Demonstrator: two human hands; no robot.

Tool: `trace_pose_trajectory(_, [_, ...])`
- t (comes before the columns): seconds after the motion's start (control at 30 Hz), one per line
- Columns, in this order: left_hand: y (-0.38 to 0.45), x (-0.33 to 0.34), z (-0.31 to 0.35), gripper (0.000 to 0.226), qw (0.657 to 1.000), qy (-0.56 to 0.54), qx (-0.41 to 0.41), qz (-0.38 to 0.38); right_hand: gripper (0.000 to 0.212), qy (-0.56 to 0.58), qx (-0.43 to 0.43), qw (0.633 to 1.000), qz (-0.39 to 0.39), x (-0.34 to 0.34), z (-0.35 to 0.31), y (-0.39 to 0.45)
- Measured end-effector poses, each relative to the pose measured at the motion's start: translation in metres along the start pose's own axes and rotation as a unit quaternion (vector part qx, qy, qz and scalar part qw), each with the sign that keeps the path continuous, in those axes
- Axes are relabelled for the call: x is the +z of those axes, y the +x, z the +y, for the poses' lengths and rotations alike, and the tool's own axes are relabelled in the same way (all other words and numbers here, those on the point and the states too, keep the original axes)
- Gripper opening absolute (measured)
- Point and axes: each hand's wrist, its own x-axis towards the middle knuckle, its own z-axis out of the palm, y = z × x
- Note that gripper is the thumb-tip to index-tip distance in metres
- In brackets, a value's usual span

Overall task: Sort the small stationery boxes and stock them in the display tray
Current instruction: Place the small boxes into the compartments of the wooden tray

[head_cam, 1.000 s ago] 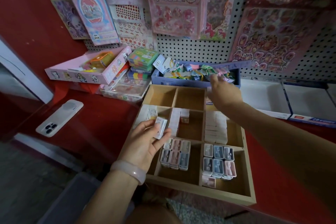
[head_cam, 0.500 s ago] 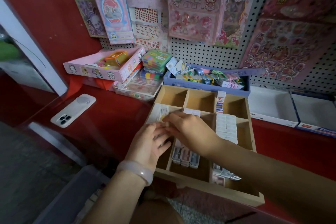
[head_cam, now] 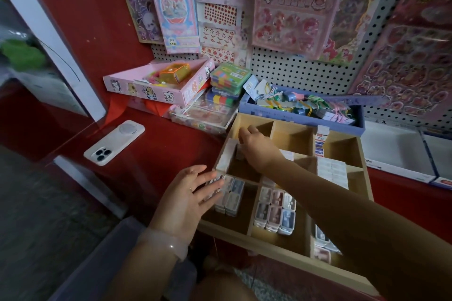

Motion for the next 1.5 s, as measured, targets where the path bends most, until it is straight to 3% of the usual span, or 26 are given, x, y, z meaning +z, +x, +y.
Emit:
trace_pose_trajectory(0.17, [0.002,-0.001,-0.002,0.023,1.0,0.007,-0.004,-0.005,0.024,-0.035,0.01,0.999,0.012,0.006,-0.003,0.003])
trace_pose_trajectory(0.3, [0.002,0.004,-0.004,0.023,1.0,0.007,-0.006,-0.018,0.02,-0.001,-0.015,1.0,-0.003,-0.01,0.003,0.0])
trace_pose_trajectory(0.43, [0.004,0.014,-0.004,0.024,1.0,0.007,0.0,-0.021,0.012,0.033,-0.031,0.996,0.081,-0.056,0.048,-0.007])
trace_pose_trajectory(0.5, [0.004,0.024,-0.008,0.024,1.0,0.01,-0.002,-0.022,0.014,-0.005,-0.013,0.996,0.093,-0.08,0.085,-0.015])
trace_pose_trajectory(0.57, [0.004,0.036,-0.014,0.023,0.999,0.022,-0.001,-0.032,0.017,-0.069,0.006,0.997,0.038,-0.098,0.121,-0.026])
trace_pose_trajectory(0.67, [0.004,0.051,-0.023,0.024,0.998,0.044,0.006,-0.044,0.028,-0.139,0.004,0.984,-0.113,-0.105,0.155,-0.044])
trace_pose_trajectory(0.77, [0.006,0.063,-0.03,0.024,0.997,0.053,0.004,-0.049,0.037,-0.179,-0.023,0.966,-0.187,-0.094,0.172,-0.05])
trace_pose_trajectory(0.9, [0.012,0.068,-0.038,0.024,0.996,0.06,-0.002,-0.065,0.031,-0.189,-0.063,0.958,-0.209,-0.077,0.179,-0.044])
trace_pose_trajectory(1.13, [0.02,0.073,-0.042,0.025,0.996,0.065,-0.001,-0.057,0.036,-0.26,-0.12,0.947,-0.142,-0.065,0.187,-0.04])
trace_pose_trajectory(1.33, [0.026,0.074,-0.048,0.027,0.995,0.077,-0.004,-0.058,0.029,-0.22,-0.121,0.962,-0.108,-0.06,0.192,-0.04])
trace_pose_trajectory(1.5, [0.026,0.076,-0.051,0.026,0.995,0.075,-0.005,-0.06,0.031,0.007,-0.055,0.997,-0.057,-0.065,0.198,-0.048])
